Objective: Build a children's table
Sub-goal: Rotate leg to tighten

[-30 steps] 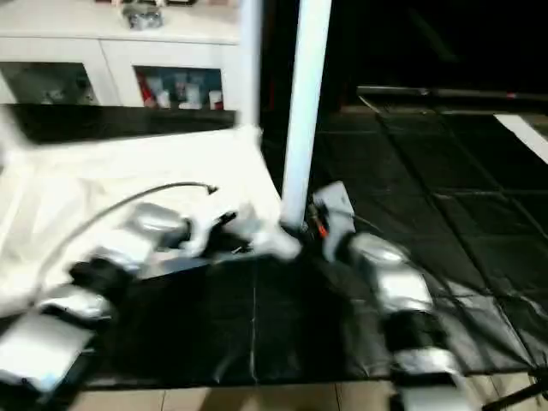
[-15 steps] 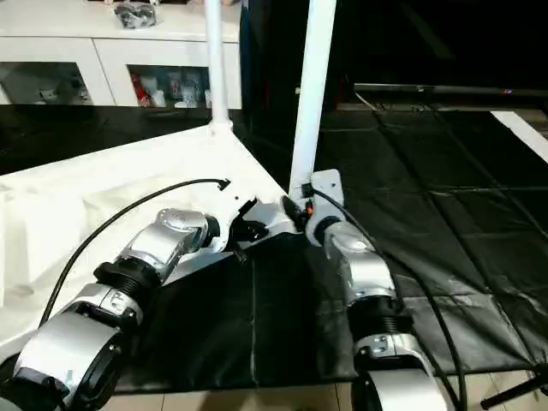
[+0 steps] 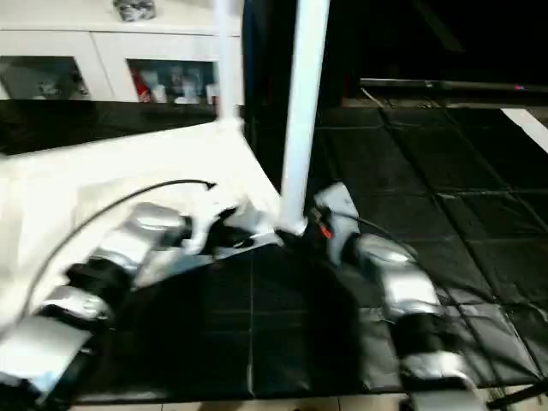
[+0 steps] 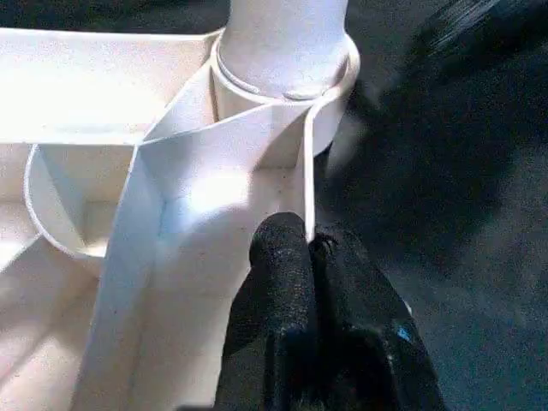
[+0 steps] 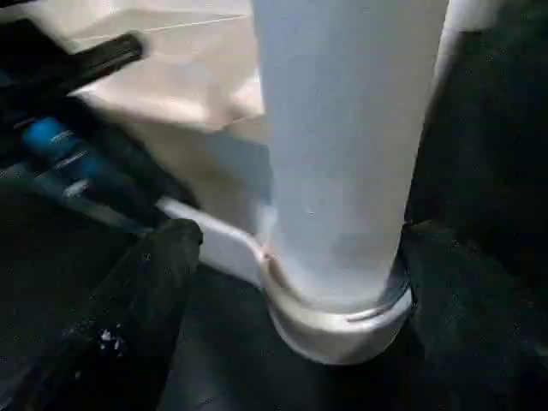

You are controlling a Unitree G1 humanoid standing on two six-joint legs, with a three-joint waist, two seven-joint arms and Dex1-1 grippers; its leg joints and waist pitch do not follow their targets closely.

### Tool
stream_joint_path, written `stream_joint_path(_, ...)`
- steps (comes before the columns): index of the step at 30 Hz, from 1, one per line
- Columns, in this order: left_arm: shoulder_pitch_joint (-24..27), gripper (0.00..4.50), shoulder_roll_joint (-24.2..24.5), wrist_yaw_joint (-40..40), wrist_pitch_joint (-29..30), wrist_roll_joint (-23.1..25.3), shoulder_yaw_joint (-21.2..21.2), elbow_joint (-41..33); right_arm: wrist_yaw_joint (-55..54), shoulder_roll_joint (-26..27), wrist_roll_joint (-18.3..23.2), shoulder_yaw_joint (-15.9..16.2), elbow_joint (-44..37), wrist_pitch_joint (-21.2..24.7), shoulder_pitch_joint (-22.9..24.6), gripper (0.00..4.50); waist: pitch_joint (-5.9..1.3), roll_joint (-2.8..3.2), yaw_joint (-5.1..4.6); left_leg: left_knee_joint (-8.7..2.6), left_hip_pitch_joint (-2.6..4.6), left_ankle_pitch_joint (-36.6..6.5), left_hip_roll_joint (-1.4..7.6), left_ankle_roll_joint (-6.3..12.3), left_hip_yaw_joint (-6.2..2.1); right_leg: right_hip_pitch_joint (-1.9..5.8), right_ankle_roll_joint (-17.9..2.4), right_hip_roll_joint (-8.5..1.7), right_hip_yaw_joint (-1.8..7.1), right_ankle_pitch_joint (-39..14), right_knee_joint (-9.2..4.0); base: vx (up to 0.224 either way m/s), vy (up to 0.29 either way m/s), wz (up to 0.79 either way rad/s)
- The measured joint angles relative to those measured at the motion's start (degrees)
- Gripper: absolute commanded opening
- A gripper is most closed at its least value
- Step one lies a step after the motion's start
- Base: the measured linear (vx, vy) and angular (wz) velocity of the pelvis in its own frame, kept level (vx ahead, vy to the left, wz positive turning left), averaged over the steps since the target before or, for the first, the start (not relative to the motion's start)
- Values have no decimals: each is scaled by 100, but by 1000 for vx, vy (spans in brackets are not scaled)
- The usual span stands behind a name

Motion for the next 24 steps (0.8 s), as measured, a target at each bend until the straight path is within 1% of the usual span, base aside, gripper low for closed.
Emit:
stream_joint_path(2, 28, 0, 130, -282, -146, 3, -77, -21, 520, -282, 44, 106, -27, -94, 49, 397, 3, -5, 24, 7, 3, -2, 4, -3, 1, 3, 0, -1, 2, 0, 0, 0, 0, 0)
stream_joint_path(6, 66, 0, 324, -770, -357, 2, -221, -85, 1113, -599, 44, 211, -22, -329, 53, 397, 3, -5, 79, 14, 5, -2, 5, -4, 3, 2, -1, -4, 4, 1, 5, 0, 0, 0)
stream_joint_path(10, 157, 0, 528, -1310, -550, -21, -340, -250, 1612, -736, 154, 216, -10, -357, 41, 397, 5, -9, 150, 14, 4, -2, 5, -3, 4, 1, 0, -1, 2, 1, 11, 0, 0, 0)
stream_joint_path(14, 189, 0, 627, -1787, -691, -66, -444, -345, 1898, -737, 284, 263, -9, -460, -38, 397, 6, -11, 216, 19, 7, -1, 8, -3, 6, -1, -1, -4, 0, 1, 12, 0, 0, 0)
stream_joint_path(17, 192, 0, 634, -1883, -747, -66, -496, -375, 1998, -683, 284, 360, 37, -502, -122, 397, 7, -11, 245, 37, 1, -1, 10, -3, 7, -1, -1, -8, 3, 1, 17, 0, 0, 0)
stream_joint_path(19, 192, 0, 623, -1877, -795, -59, -504, -375, 2066, -613, 280, 442, 47, -592, -166, 397, 8, -17, 254, 43, 0, -2, 10, -4, 7, 0, -1, -10, 5, 1, 23, 0, 0, 0)
stream_joint_path(21, 191, 0, 580, -1806, -858, -31, -509, -356, 2067, -592, 224, 532, 90, -739, -167, 397, 9, -23, 287, 47, 0, -1, 10, -4, 7, 0, -1, -11, 5, 1, 28, 0, 0, 0)
stream_joint_path(22, 175, 0, 543, -1723, -910, -1, -512, -311, 2066, -592, 201, 551, 112, -787, -167, 397, 10, -24, 304, 50, 1, -1, 10, -3, 7, 0, 0, -15, 5, 0, 35, 0, 0, 0)
stream_joint_path(24, 65, 0, 377, -1303, -1135, 119, -525, -76, 2086, -655, 101, 569, 122, -815, -167, 397, 16, -34, 332, 58, -2, -1, 8, -3, 8, 7, 1, -15, 12, 0, 39, 0, 0, 0)
